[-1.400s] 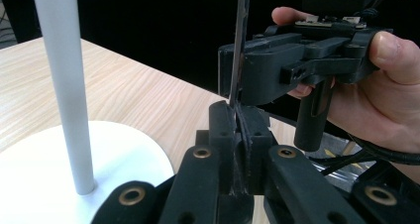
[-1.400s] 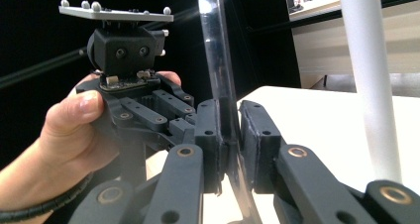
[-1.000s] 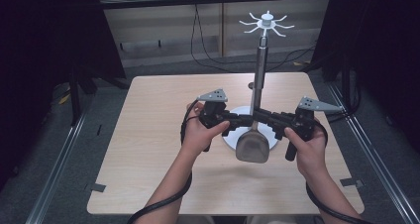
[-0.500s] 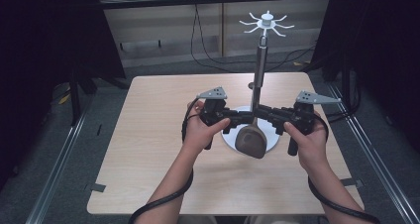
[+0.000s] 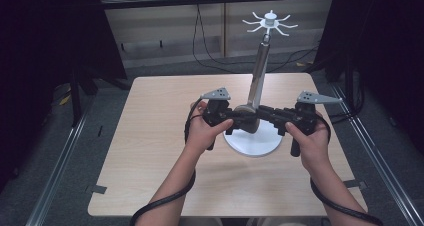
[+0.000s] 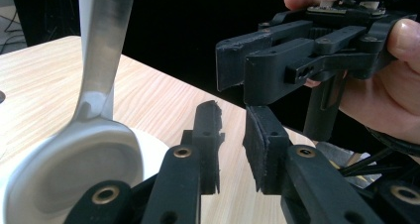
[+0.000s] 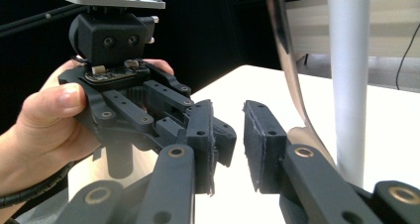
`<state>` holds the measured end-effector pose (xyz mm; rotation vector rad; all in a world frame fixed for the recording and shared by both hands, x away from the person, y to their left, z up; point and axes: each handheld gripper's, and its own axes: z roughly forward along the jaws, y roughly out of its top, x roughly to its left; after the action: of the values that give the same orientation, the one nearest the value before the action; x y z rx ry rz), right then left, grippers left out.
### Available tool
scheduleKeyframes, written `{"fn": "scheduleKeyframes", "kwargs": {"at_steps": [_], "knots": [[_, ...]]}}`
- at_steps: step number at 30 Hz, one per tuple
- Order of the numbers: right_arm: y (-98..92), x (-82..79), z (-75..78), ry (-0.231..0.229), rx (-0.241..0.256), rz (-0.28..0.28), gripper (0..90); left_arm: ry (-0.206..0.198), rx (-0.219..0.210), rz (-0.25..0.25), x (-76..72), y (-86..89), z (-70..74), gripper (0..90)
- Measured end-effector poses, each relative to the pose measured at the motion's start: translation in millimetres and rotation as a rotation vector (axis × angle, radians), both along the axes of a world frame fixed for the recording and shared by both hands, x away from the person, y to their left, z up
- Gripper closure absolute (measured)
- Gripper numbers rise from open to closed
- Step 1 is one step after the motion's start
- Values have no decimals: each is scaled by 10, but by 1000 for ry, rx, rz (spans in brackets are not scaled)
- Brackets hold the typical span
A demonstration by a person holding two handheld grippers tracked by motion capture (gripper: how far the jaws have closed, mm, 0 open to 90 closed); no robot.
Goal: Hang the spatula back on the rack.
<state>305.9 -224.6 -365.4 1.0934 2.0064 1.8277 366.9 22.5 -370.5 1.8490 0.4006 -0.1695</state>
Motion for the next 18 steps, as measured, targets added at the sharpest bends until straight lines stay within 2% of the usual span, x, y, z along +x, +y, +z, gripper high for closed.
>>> {"fn": "scheduleKeyframes", "kwargs": {"at_steps": [11,18], "knots": [[-90,-123,-9,-1,-30,-8,699,-7,5,3,-69,66,-25,717],[-121,-212,-14,6,-44,-9,619,-15,31,22,-111,174,-76,651]]}}
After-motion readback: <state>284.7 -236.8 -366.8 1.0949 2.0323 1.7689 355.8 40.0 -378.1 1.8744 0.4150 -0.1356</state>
